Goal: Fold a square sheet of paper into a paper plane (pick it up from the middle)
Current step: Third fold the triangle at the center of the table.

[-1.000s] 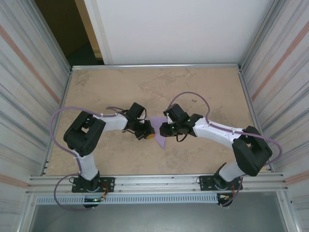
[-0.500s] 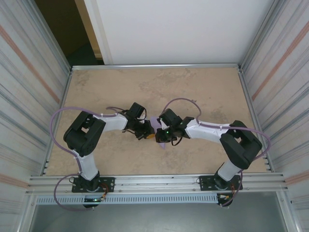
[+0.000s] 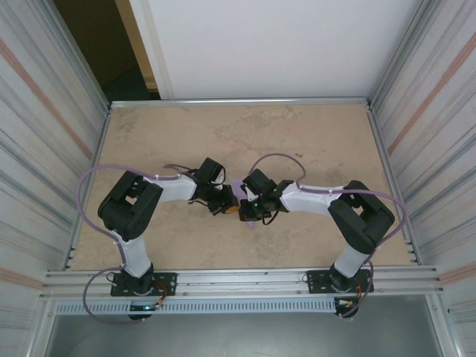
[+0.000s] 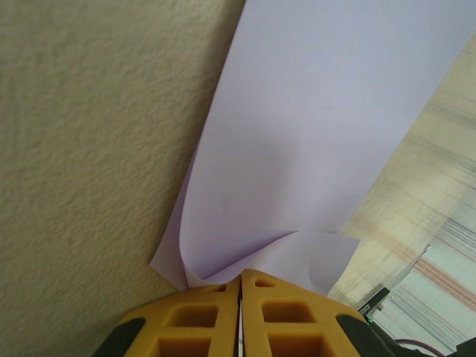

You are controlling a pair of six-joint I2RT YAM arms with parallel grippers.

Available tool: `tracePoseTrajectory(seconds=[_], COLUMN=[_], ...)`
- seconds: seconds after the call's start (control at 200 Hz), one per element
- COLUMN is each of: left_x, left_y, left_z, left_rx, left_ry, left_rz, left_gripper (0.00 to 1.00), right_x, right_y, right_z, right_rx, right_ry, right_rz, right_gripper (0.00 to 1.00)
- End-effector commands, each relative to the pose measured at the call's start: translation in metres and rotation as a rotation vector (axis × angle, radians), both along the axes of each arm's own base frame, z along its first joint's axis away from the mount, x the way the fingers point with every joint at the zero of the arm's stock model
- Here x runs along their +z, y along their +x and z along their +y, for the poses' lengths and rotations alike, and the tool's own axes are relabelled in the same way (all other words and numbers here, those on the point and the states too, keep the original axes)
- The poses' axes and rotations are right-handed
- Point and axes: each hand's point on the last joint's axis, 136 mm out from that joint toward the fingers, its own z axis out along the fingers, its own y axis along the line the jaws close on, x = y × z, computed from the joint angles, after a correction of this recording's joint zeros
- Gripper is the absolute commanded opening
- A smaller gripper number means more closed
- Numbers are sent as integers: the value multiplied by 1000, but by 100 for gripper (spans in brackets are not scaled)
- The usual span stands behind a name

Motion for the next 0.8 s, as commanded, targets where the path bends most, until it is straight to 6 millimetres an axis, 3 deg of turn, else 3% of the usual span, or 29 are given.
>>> tracePoseTrajectory(seconds=[0.0, 0.797], left_x=[-27, -30], left_y=[-16, -17], left_z=[21, 25], left_rx=[12, 8], left_ry=[127, 149], left_rz=[72, 73], left_gripper=[9, 9], right_x=[0, -14], right_y=[3, 1], right_z=[3, -10], right_rx=[-7, -9], right_ry=[-4, -71], right_rz=[9, 16], right_gripper=[6, 5])
